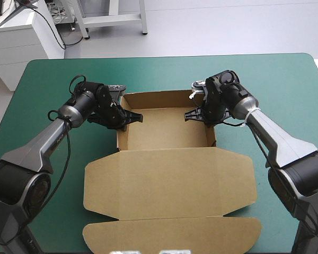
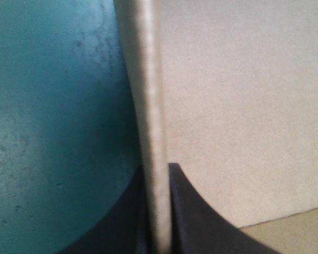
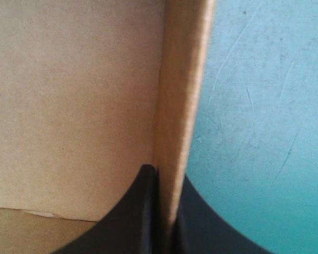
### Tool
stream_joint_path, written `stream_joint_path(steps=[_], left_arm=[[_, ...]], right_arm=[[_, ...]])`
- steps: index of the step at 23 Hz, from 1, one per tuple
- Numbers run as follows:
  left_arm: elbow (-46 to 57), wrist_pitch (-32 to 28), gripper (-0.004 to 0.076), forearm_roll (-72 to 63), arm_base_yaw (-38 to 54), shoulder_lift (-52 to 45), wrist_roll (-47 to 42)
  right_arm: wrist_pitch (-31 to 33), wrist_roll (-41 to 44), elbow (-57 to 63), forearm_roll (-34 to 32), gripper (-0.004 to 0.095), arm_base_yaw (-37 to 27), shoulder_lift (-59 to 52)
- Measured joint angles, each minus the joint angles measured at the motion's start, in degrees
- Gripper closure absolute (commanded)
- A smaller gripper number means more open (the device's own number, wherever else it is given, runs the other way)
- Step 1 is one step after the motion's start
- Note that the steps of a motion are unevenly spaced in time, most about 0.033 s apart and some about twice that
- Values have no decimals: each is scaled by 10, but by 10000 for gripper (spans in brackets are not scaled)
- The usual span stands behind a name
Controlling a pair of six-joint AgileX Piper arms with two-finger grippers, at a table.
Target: Fold the box
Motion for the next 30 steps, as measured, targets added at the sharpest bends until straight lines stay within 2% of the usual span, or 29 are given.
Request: stream_joint_path(steps=[4, 7, 8, 11, 12, 13, 15, 23, 28, 30], left_arm=[[-1, 4, 711, 0, 0, 1, 24], [-1, 5, 644, 0, 0, 1, 39], [-1, 5, 584, -1, 0, 1, 44], [-2, 4, 480, -2, -1, 4, 73], [-2, 4, 448, -3, -1, 5, 82], [-2, 5, 370, -5, -1, 6, 87], [-7, 15, 310, -11, -4, 9, 97], [-73, 40, 309, -10, -5, 9, 97], [-174, 96, 335, 17, -5, 9, 97], [-222, 114, 386, 24, -5, 9, 97]], right_arm=[[0, -1, 0, 1, 831, 0, 0], [2, -5, 0, 1, 669, 0, 0], [2, -6, 0, 2, 497, 0, 1], [-2, -11, 0, 17, 228, 0, 5], [-5, -11, 0, 24, 170, 1, 7], [-6, -11, 0, 32, 76, 1, 9], [-10, -11, 1, 43, 61, 3, 11], [-15, -28, -21, 49, 61, -14, 12], [20, -41, -105, 46, 63, -31, 10], [21, -41, -124, 44, 63, -31, -2]])
